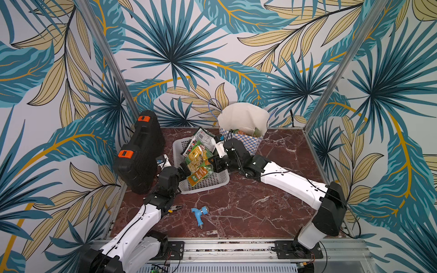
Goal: Place the condiment packets inside the bag
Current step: Place the condiment packet in the paper bag.
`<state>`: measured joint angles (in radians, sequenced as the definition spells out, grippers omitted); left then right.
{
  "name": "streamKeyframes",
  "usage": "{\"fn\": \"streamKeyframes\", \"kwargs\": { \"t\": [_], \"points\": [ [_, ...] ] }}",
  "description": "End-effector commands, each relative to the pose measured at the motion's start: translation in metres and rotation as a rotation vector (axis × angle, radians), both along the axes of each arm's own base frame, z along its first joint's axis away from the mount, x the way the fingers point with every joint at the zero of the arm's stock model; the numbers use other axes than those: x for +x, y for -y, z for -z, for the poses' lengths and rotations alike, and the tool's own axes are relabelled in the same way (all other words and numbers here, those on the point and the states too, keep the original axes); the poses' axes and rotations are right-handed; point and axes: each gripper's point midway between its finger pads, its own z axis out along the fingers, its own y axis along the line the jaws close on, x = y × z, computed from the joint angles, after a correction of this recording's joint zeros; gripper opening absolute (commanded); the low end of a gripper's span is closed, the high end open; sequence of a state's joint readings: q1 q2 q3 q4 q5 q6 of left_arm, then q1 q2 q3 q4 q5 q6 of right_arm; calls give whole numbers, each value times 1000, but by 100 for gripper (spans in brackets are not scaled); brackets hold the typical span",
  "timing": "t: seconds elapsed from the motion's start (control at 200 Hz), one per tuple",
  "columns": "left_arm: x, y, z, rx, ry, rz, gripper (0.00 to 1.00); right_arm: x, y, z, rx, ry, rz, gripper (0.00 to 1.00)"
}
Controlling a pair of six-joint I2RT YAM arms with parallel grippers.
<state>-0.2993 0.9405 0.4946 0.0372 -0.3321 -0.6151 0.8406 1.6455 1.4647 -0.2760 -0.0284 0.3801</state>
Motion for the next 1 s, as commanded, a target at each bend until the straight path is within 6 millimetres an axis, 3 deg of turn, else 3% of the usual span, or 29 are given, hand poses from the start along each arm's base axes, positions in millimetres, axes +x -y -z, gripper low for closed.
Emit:
{"fn": "streamKeyframes", "kwargs": {
  "t": [0.0, 0.366, 0.526, 0.591, 0.726, 0.996],
  "points": [
    [-2, -1, 4, 7, 4, 8, 100, -2, 17, -13, -39, 66, 35, 0],
    [-3, -3, 5, 2, -2, -8, 100, 6, 71, -116, -77, 305, 200, 0],
    [-4, -9, 9, -2, -17, -46, 100, 18, 94, -155, -75, 373, 293, 0],
    [-4, -11, 12, -8, -27, -64, 100, 36, 115, -164, -81, 382, 361, 0],
    [-4, -11, 15, -11, -44, -69, 100, 63, 130, -168, -86, 363, 415, 0],
    [-3, -12, 16, -9, -60, -77, 100, 120, 141, -123, -117, 204, 431, 0]
  ]
}}
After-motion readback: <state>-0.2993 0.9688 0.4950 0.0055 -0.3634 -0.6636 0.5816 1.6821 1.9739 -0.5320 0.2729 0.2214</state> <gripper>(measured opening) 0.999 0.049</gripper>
